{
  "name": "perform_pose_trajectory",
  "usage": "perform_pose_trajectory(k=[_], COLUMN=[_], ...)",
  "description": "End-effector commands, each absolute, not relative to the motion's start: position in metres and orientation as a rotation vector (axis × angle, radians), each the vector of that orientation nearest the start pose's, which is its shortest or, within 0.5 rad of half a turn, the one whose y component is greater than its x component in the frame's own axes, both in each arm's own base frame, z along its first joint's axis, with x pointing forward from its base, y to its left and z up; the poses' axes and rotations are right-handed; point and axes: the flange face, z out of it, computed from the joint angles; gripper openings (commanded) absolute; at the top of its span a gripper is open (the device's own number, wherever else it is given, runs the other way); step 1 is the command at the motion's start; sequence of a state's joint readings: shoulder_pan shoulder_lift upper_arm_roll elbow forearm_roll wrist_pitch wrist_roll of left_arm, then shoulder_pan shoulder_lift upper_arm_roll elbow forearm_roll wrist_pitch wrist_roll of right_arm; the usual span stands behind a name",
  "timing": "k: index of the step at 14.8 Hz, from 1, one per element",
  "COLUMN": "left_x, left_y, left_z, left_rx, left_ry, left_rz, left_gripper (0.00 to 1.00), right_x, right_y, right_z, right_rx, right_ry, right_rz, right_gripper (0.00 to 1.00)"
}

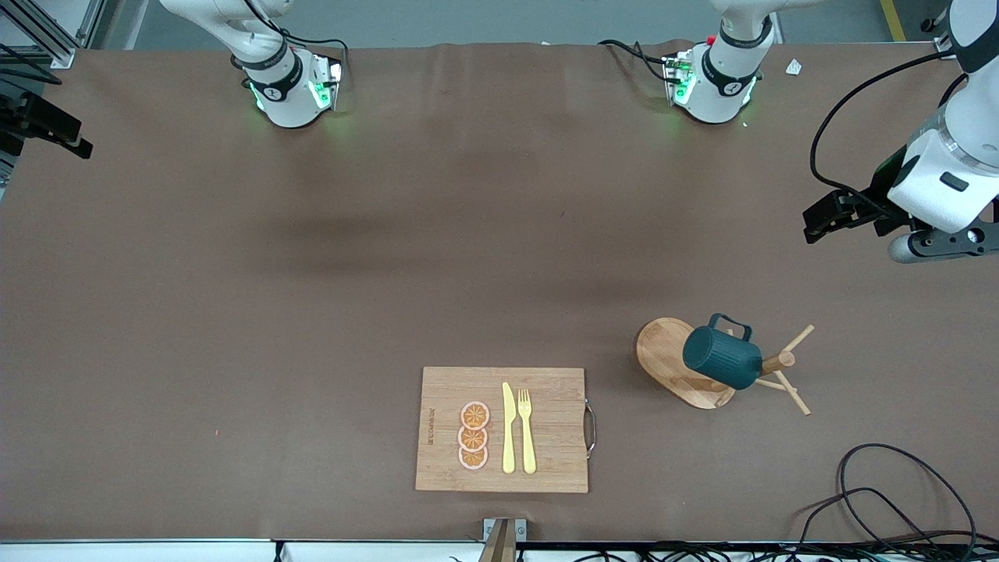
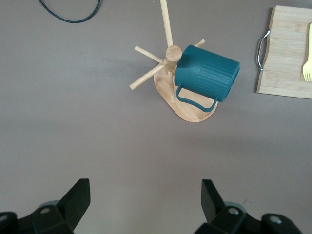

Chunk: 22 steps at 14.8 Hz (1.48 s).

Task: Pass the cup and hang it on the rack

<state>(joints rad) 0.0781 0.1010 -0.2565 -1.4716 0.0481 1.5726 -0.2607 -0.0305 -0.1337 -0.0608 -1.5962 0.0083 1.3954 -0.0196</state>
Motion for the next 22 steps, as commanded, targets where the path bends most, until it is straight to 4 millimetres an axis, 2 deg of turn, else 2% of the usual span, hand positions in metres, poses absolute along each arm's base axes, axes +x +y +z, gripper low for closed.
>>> perform_pose_trajectory(k=[1,5,7,13,15,22], left_x=[0.576,0.576,0.573,0.566,0.557,0.565], left_y=[-0.079,-0.062,-0.049,-0.054,-0.052,-0.049], left_z=[0.624,0.627,0.631,0.643,0.655,0.655], left_rx=[-3.101,-3.109,-3.149,-3.14,-3.144,-3.14], left_ry=[-0.151,-0.051,-0.113,-0.077,-0.079,0.019], left_rz=[-0.032,-0.036,-0.027,-0.049,-0.082,-0.133], left_gripper=[1.0,1.0,1.0,1.0,1.0,1.0], right_x=[0.485,0.485,0.485,0.485,0.485,0.485], right_y=[-0.044,-0.043,-0.043,-0.043,-0.043,-0.045], right_z=[0.668,0.669,0.668,0.669,0.669,0.668], right_rx=[-3.107,-3.108,-3.108,-3.109,-3.108,-3.087], right_ry=[0.102,0.099,0.099,0.1,0.099,0.106], right_rz=[0.091,0.086,0.091,0.089,0.089,0.093], right_gripper=[1.0,1.0,1.0,1.0,1.0,1.0])
